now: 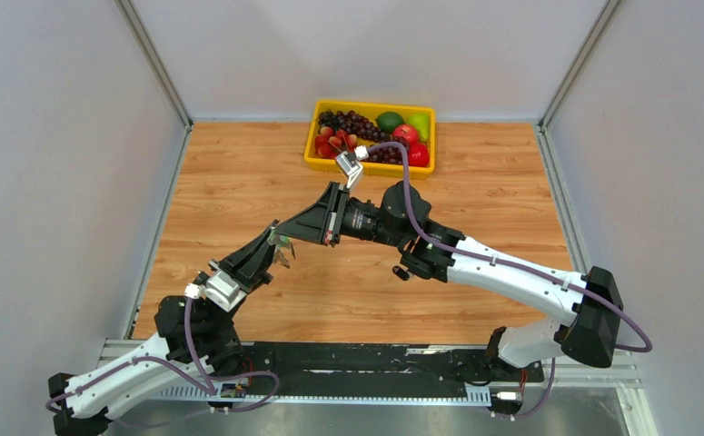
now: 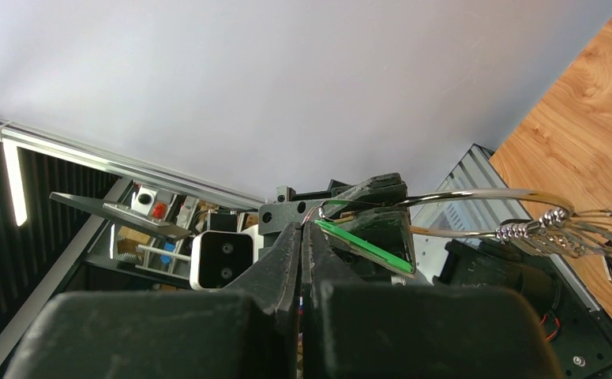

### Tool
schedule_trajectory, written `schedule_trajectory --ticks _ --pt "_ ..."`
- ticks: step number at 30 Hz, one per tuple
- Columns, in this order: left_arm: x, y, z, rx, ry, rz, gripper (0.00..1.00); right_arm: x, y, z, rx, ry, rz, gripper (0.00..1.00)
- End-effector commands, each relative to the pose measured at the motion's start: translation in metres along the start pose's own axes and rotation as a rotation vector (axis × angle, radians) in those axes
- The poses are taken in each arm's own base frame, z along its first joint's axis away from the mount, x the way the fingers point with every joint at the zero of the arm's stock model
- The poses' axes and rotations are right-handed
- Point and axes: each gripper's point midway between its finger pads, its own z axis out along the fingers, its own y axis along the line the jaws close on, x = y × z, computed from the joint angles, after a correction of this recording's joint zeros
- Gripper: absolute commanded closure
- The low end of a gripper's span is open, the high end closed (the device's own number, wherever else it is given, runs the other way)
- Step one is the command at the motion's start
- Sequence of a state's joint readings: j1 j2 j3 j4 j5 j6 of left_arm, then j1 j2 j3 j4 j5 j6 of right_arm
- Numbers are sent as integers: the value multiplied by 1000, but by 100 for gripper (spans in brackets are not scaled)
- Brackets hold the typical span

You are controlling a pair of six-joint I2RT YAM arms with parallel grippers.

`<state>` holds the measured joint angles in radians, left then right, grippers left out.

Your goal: Put the keys on the keyring

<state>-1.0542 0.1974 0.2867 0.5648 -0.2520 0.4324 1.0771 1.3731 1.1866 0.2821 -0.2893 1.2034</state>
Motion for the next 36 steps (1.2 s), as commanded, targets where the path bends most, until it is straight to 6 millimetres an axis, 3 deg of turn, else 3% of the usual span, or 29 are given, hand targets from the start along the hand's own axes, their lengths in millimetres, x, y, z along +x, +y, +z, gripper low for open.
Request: schedule_trajectory --ticks 1,9,17,19,22,24,36 --pt "-3 -2 1 12 -7 -10 89 -7 43 -2 -117 -18 -31 100" --pt "12 -6 2 15 46 9 73 -12 54 -10 -128 -45 -63 100" --pt "24 -5 3 -2 96 28 68 -16 62 -18 -132 -67 -87 100" --pt "26 -4 3 -7 103 31 71 -17 64 -20 -135 -71 -93 100" --pt "26 -3 4 -10 111 31 95 -16 64 -22 -133 -70 -94 100" --pt "27 -4 5 -8 120 30 99 -16 62 -22 -128 -69 -92 100" --pt "25 11 1 -95 108 5 100 -2 41 -42 -95 -54 -95 100"
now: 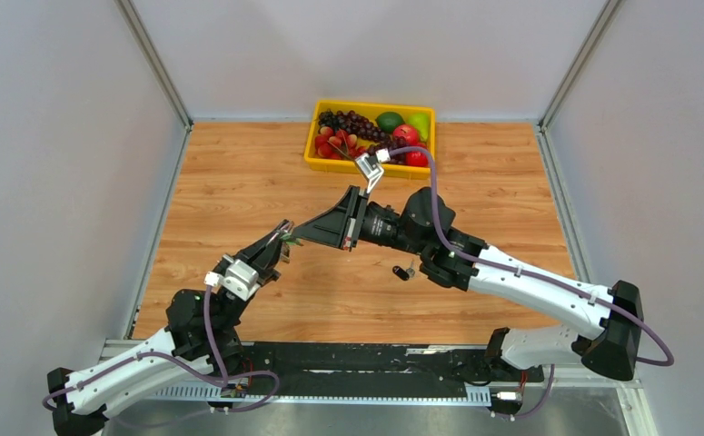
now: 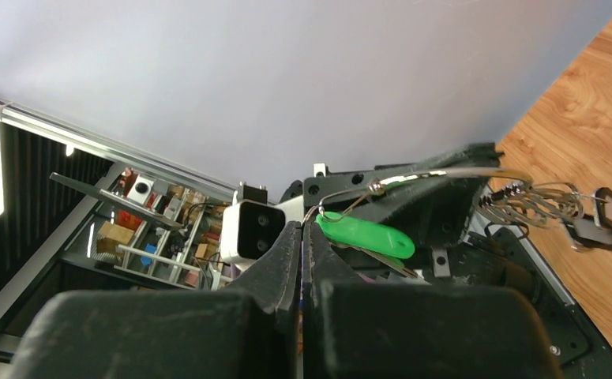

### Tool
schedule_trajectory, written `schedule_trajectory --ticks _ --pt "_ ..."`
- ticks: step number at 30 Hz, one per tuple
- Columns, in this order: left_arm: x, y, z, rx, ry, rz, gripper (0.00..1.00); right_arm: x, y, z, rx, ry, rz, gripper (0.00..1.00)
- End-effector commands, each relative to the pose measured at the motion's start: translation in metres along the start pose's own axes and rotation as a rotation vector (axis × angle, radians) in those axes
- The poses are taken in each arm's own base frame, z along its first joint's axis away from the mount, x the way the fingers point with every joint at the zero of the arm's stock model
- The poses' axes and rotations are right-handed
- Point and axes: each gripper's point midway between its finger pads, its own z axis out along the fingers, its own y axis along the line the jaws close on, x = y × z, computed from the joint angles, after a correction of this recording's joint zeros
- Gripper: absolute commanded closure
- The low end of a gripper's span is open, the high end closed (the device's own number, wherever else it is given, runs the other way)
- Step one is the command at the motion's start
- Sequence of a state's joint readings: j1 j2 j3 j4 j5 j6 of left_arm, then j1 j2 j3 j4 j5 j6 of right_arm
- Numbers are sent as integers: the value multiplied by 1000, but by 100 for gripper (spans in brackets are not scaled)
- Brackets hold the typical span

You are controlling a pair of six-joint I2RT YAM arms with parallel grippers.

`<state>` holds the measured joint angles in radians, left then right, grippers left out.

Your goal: Put the keys on the keyring

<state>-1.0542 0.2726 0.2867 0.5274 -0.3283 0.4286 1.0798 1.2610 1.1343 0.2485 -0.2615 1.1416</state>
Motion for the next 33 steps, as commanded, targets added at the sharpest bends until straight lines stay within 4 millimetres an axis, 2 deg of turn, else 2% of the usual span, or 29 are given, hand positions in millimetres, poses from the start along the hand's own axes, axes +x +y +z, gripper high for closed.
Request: schedule_trajectory --ticks 1,8,13,22,27,33 --pt "-9 19 -1 -97 -23 -32 100 0 22 -18 -78 -18 -19 100" --pt "-10 33 -3 -184 -44 -36 100 19 -2 -33 -60 13 17 100" --pt "-16 32 1 -179 -68 -51 100 31 -24 -40 -20 34 34 100" --pt "-14 24 8 -155 -51 -80 100 21 -40 -61 78 -47 -62 78" --pt "-5 20 16 -148 20 -62 100 15 -63 -80 196 -99 -122 61" --pt "17 16 23 -169 157 -85 96 12 -94 -108 320 -164 -161 56"
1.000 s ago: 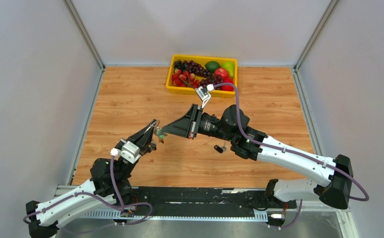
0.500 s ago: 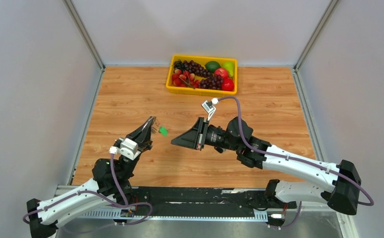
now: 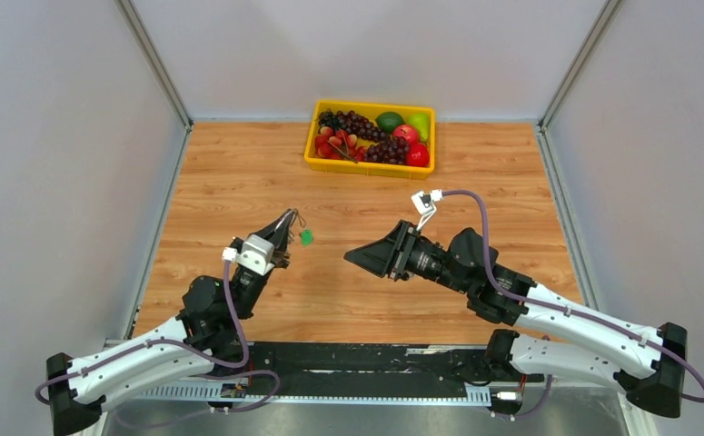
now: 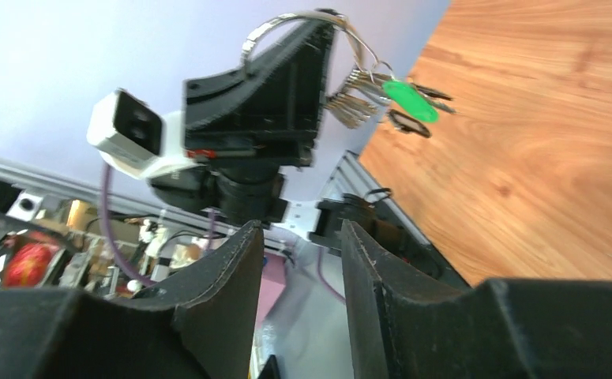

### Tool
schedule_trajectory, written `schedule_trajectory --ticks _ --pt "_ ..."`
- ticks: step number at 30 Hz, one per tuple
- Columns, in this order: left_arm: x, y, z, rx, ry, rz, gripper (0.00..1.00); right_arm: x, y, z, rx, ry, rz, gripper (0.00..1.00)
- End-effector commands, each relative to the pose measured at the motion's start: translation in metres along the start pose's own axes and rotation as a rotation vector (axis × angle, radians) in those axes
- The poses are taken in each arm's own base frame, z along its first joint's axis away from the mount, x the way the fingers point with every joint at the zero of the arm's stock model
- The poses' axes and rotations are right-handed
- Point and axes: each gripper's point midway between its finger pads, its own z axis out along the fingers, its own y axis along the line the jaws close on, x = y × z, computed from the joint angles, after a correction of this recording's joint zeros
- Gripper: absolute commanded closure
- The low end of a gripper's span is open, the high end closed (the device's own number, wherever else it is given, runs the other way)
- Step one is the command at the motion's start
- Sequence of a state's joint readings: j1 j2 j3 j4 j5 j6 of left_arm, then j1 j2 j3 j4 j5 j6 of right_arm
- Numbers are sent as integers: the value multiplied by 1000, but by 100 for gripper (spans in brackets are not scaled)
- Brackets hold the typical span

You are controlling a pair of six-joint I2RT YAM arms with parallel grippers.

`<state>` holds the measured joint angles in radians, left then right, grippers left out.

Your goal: Put the keys on the keyring

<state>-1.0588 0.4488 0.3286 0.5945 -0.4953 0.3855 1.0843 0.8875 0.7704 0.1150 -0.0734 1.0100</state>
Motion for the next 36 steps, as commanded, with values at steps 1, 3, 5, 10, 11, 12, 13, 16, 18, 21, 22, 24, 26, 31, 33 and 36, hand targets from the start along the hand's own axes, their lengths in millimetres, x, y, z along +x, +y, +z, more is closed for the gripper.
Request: schedule_trajectory --ticks 1,3,5,10,11,12,13,16,18,21,22,24,26,31,33,36 --pt "-6 5 9 -48 51 -83 95 -2 -40 -15 146 -60 -57 56" --pt "5 2 10 -54 102 -89 95 -1 -50 -21 178 -64 -65 56" --pt "20 -3 9 -49 171 -83 95 1 -59 -28 210 -64 -76 55" --pt "50 -15 7 -43 303 -90 93 11 -87 -38 292 -55 -90 54" --pt "56 -16 6 -41 328 -84 94 12 -93 -40 306 -53 -91 54" --pt "61 -19 5 -42 346 -95 95 15 -99 -42 322 -50 -93 54" --pt "66 -20 3 -38 365 -93 95 16 -103 -43 334 -48 -93 54" --pt "79 -28 0 -35 408 -122 96 22 -116 -47 366 -39 -97 53" --pt "88 -33 -2 -29 435 -134 96 28 -125 -50 387 -27 -97 53" --pt "99 -40 -1 -26 467 -134 95 34 -135 -51 407 -12 -86 52" --pt "106 -42 -1 -26 486 -124 94 37 -138 -52 413 -5 -85 52" --pt "116 -46 0 -31 506 -110 92 40 -141 -52 417 6 -82 52" --pt "125 -52 2 -27 523 -96 89 42 -144 -54 423 10 -80 51" --pt "152 -69 9 -5 575 -60 83 45 -148 -58 423 13 -78 50" --pt "162 -76 12 4 593 -46 79 46 -149 -59 423 11 -78 49" --pt "170 -84 20 9 600 -38 75 46 -151 -62 425 5 -78 49"
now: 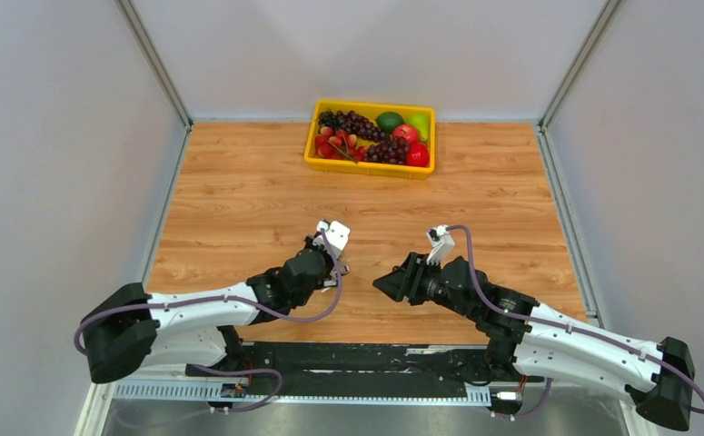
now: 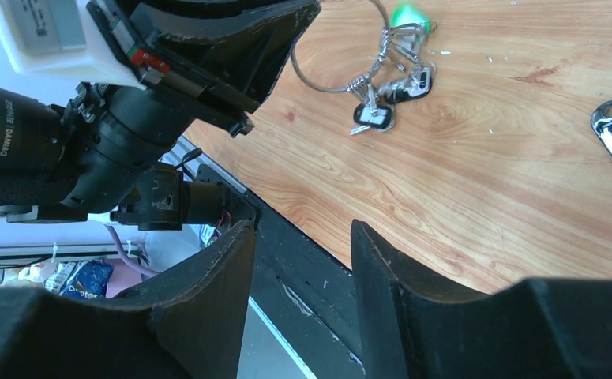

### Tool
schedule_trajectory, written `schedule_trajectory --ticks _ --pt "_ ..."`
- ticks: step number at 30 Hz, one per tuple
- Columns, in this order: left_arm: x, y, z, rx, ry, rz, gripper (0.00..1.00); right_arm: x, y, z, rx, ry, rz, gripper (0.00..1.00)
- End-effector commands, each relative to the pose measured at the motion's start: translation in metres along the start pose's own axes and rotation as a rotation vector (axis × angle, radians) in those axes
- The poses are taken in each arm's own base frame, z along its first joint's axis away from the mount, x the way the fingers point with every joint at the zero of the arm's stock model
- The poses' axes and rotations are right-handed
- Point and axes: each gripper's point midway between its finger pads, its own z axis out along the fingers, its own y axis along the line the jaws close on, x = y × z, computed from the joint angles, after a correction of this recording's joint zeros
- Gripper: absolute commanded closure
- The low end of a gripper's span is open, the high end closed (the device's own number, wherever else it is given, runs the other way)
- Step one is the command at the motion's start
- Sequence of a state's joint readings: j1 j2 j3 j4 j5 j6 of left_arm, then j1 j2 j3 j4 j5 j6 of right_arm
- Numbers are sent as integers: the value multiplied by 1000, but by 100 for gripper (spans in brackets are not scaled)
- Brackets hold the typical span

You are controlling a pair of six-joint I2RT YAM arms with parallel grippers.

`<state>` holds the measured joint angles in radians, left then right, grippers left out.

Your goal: Put the keys on the keyring

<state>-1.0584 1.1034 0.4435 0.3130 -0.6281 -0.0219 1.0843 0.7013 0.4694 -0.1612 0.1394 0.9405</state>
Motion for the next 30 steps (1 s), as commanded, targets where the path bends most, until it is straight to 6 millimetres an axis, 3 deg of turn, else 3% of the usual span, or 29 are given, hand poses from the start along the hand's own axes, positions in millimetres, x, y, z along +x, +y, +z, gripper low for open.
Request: schedule_trajectory --ticks 1,7,15,20,23,30 --pt "-33 -13 20 5 -79 -72 74 -3 1 -4 -17 -25 8 49" --pt "-30 -20 43 8 -53 -70 64 -4 -4 -7 -8 -38 7 47" --pt "-77 -16 42 26 -122 -79 50 -10 -19 -10 58 -78 -27 41" --pt "-98 -12 25 64 -141 -122 42 -20 -28 -11 121 -109 -99 39" --pt "-100 -4 12 66 -126 -137 41 -23 -34 -9 161 -108 -167 38" --pt "-111 23 -31 55 -120 -240 26 -5 -29 24 189 82 -396 40"
